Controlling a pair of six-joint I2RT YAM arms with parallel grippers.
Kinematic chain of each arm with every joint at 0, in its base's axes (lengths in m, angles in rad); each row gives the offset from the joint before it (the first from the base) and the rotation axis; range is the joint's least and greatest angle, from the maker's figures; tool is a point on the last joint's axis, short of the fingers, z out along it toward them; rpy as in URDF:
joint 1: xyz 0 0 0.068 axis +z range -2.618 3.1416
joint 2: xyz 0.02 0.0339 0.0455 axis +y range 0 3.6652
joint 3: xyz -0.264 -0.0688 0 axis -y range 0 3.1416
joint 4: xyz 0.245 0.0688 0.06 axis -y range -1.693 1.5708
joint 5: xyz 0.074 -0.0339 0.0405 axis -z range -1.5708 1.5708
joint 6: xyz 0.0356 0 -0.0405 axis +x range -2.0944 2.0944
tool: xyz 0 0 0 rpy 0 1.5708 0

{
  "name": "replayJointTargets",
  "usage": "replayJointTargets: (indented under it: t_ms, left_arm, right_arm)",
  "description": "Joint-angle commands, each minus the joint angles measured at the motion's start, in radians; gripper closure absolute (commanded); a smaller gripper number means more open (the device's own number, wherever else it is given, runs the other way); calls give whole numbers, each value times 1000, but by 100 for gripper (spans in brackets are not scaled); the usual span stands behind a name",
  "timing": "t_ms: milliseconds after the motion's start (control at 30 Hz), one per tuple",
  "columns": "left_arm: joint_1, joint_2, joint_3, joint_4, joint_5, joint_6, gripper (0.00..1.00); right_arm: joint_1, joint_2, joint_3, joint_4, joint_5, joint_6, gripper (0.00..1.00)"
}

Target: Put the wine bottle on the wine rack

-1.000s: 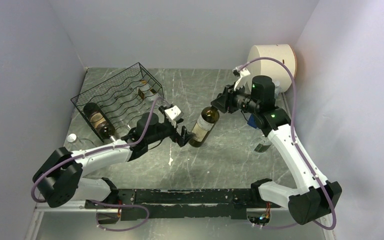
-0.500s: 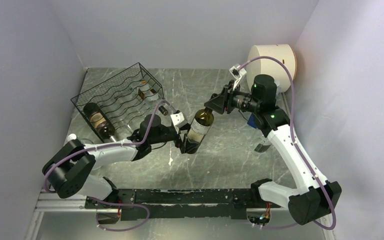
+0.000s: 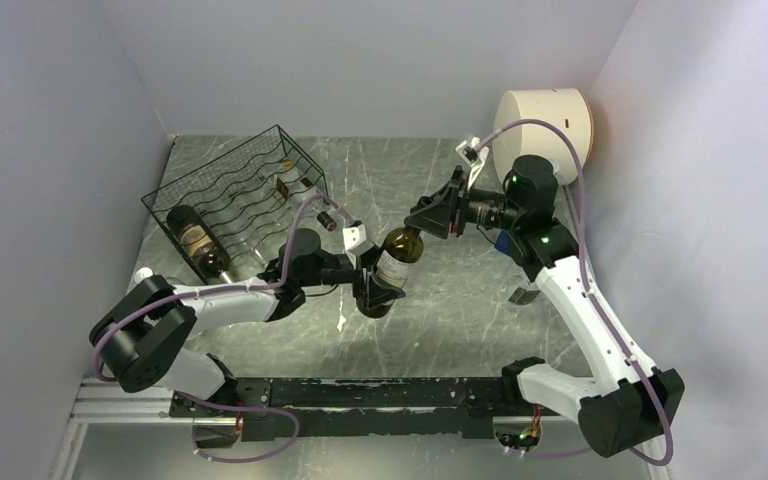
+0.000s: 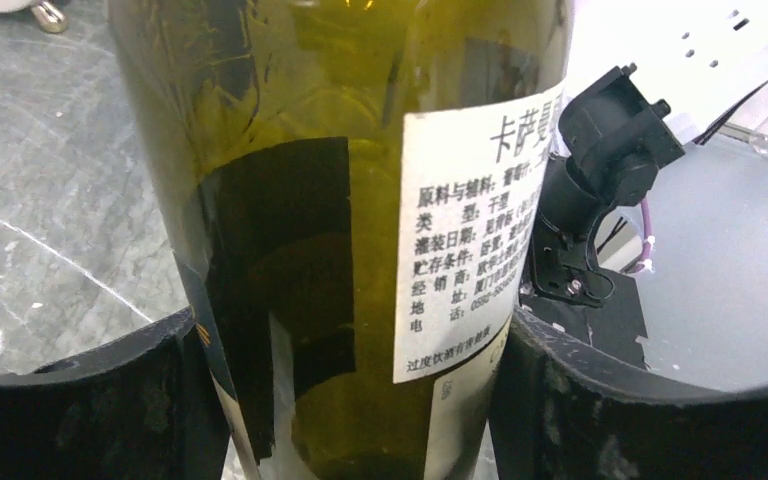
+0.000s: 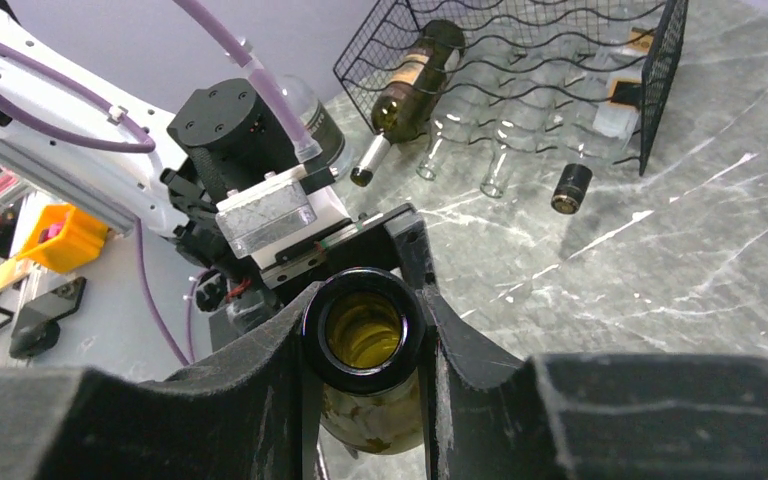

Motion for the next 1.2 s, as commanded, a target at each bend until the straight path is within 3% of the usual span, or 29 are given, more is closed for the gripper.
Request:
replayJointTargets:
  t_ms: [0,67,100,133,200,233,333,733,1167]
  left_arm:
    - [6,-33,43,-29,18,73,40]
    - [6,-54,58,-63,-11,120,64]
    - [6,-63,66,-84,-26,152,85]
    - [6,-72,80,-108,-57,177,92]
    - [6,-88,106,-167,-110,240,93]
    - [6,-97,119,-182,-130,284,93]
    - [6,-130,144,-220,-178,412,93]
    - [6,-144,356,-324,-360,1105,93]
    - [6,-11,443,-221,-497,1781,93]
  right_arm:
    - [-4,-52,17,108,-88,53,100]
    - [-3,-54,23,81,-79,43,100]
    - [-3,-55,27,61,-71,28,89]
    - [-4,-57,29,45,-65,14,77]
    - [-3,-68,40,2,-57,-22,49]
    - [-4,-72,44,-15,-50,-35,40]
    - [-4,-85,88,-71,2,-67,23]
    - [-4,-146,291,-251,396,-112,20]
    - [-4,-116,365,-531,534,-212,21]
